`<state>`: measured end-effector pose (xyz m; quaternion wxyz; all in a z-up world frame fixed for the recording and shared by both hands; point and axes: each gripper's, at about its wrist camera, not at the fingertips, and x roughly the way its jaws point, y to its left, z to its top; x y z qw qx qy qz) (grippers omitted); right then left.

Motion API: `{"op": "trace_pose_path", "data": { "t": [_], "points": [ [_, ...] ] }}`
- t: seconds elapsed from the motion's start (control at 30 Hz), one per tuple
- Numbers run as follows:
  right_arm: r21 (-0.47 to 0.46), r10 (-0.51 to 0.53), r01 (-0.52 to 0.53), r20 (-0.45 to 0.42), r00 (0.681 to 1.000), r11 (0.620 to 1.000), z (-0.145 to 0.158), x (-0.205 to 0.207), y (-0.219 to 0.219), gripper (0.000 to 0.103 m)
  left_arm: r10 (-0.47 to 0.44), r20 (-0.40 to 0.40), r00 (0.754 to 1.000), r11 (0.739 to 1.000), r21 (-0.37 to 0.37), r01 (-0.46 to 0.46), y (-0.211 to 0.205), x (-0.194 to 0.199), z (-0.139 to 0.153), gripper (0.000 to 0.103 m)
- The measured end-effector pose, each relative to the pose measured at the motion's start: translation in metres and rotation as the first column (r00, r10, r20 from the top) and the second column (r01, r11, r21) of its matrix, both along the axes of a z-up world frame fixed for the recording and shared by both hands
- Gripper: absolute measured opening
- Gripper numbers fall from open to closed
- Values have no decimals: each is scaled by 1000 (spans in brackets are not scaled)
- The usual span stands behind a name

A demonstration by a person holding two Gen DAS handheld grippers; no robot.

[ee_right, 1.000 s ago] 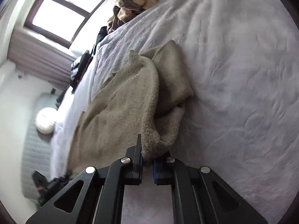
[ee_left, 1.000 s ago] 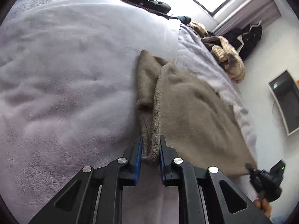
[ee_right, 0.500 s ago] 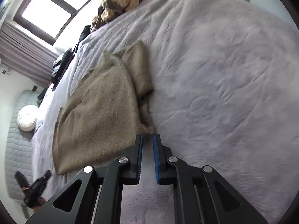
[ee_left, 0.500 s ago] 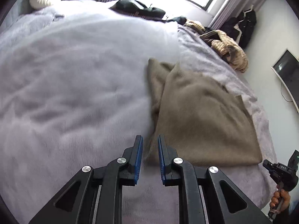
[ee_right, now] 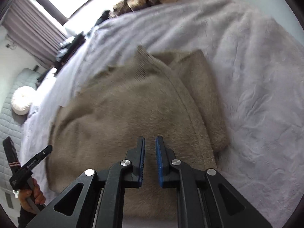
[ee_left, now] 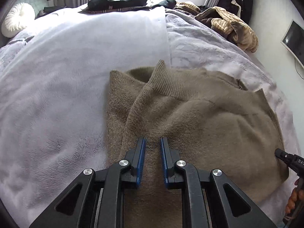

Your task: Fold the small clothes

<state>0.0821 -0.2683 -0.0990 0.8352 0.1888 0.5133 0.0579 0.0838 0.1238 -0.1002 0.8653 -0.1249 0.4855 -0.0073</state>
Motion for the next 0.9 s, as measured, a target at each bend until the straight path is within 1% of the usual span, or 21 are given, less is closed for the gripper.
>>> {"op": "trace_pose_path", "data": {
  "t": [0.03, 0.1, 0.13, 0.2, 0.23, 0.27, 0.33, 0.57, 0.7, 0.73, 0.77, 0.8, 0.83, 0.87, 0.9],
  "points": [
    [7, 0, 0, 7, 1000, 1000, -3, -2, -3, 8, -1, 9, 1000, 1000, -14, 1, 2, -2, 0, 18],
    [-1, 8, -8, 19, 1000, 1000, -3, -7, -9, 8, -5, 10, 1000, 1000, -23, 5, 5, -7, 2, 18],
    [-15, 10, -9, 20, 1000, 1000, -2, -10, -11, 8, -7, 9, 1000, 1000, -19, 7, 6, -10, 3, 18],
    [-14, 5, -5, 15, 1000, 1000, 1, -14, -14, 8, -14, 12, 1000, 1000, -6, 15, 4, -16, 8, 18],
    [-9, 1, -1, 12, 1000, 1000, 3, -17, -16, 8, -17, 14, 1000, 1000, -2, 17, 4, -20, 10, 18],
    [-3, -1, 1, 9, 1000, 1000, 6, -21, -18, 12, -22, 21, 1000, 1000, 4, 22, 2, -26, 13, 18],
    [-4, 3, -3, 1, 1000, 1000, 11, -30, -18, 13, -22, 27, 999, 1000, 1, 22, 1, -35, 18, 18],
    [-10, 59, -59, -11, 998, 998, 26, -69, 2, 13, -2, 41, 999, 999, -53, 4, -3, -81, 32, 18],
    [-19, 96, -96, -7, 995, 995, 31, -96, 18, 13, 9, 19, 1000, 998, -70, -7, -4, -104, 30, 19],
    [-23, 106, -106, -7, 994, 994, 32, -101, 22, 13, 10, 10, 1000, 998, -67, -10, -5, -108, 29, 36],
    [-26, 116, -116, -8, 993, 993, 33, -106, 26, 13, 17, 0, 1000, 998, -56, -17, -5, -112, 28, 79],
    [-30, 124, -124, -9, 992, 992, 33, -110, 29, 13, 39, 3, 999, 999, -36, -39, -5, -120, 28, 94],
    [-31, 130, -130, -11, 992, 991, 33, -115, 32, 13, 48, 19, 999, 999, -26, -47, -5, -124, 30, 100],
    [-27, 133, -134, -10, 991, 991, 33, -118, 34, 13, 48, 37, 998, 999, -8, -48, -7, -131, 33, 100],
    [-23, 138, -138, -9, 990, 990, 34, -122, 36, 14, 47, 35, 998, 999, 7, -47, -8, -135, 34, 101]
  ]
}}
